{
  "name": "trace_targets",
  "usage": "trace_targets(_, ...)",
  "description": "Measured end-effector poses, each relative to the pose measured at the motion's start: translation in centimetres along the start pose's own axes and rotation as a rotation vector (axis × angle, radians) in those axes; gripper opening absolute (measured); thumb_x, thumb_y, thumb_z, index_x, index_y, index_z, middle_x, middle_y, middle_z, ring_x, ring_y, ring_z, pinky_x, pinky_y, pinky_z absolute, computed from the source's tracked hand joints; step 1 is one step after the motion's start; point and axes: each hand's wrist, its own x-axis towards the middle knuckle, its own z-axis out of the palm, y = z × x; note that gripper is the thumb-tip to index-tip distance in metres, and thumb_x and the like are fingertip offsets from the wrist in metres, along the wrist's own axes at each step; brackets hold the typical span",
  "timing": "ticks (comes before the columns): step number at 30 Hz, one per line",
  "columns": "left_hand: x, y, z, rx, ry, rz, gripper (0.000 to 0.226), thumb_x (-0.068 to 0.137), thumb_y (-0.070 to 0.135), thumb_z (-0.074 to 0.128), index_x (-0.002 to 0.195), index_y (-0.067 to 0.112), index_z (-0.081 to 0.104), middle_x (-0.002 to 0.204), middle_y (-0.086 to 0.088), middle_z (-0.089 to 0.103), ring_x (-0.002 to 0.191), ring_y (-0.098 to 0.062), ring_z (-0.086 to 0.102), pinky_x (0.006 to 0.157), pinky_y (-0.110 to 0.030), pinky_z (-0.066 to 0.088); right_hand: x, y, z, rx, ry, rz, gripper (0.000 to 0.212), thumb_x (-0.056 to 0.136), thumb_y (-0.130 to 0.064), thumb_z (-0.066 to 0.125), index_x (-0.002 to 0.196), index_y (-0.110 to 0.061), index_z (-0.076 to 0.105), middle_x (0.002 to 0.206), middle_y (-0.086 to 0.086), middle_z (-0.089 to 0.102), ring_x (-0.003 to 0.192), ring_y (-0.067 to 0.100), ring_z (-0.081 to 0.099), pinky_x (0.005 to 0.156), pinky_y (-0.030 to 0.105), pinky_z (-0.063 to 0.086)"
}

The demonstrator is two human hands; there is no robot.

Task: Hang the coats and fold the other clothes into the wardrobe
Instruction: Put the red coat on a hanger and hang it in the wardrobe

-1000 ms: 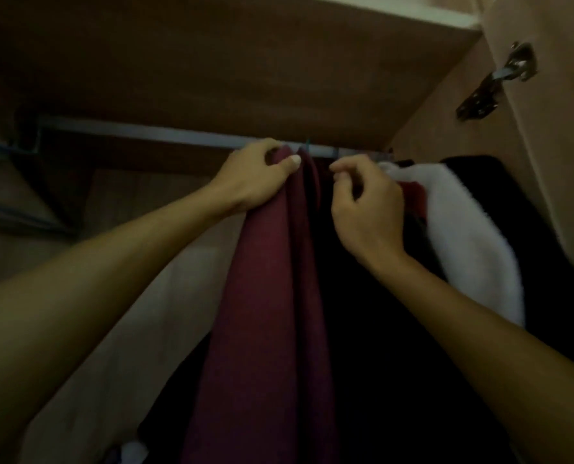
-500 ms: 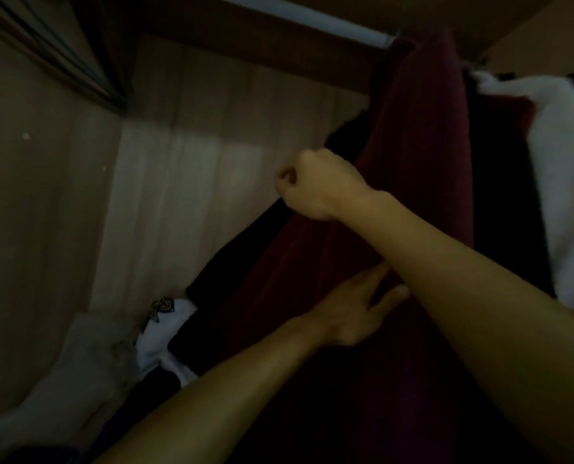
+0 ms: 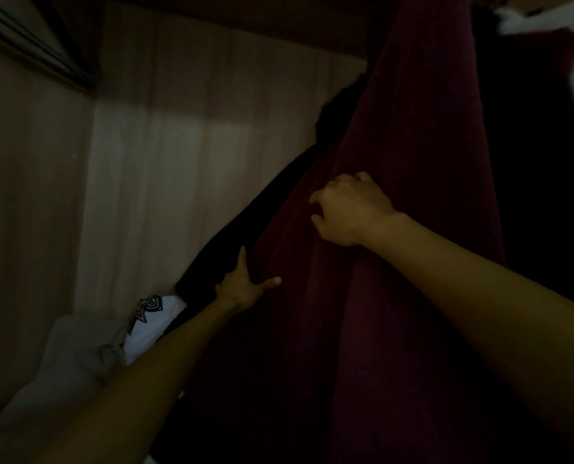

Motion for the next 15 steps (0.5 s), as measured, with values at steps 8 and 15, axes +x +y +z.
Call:
trace_targets(8,4.1,5.9,1.2,0.208,0.289,0.104,0.021,0.095,0.015,0.046,0.104,0.009,0.065,0.106,-0.009,0.065,0.081,-0.019,0.057,0.07,-0.027,0.046,1.0,2.0,2.3,-0.079,0.021,-0.017,0.04,0.093,-0.039,0.041,0.125,-0.02,0.056,0.126,0.008,0.056,0.12,0.025,0.045,0.107,0.044,0.023)
trace_targets(15,12.1,4.2,0.9,0.285,0.586,0.084,0.038,0.094,0.02,0.051,0.131,0.014,0.05,0.149,-0.018,0.025,0.136,-0.035,0.022,0.111,-0.05,0.015,2.2,2.0,5.3,-0.138,0.141,-0.076,0.042,0.095,-0.042,0.036,0.125,-0.022,0.057,0.133,0.007,0.052,0.127,0.026,0.038,0.112,0.047,0.013)
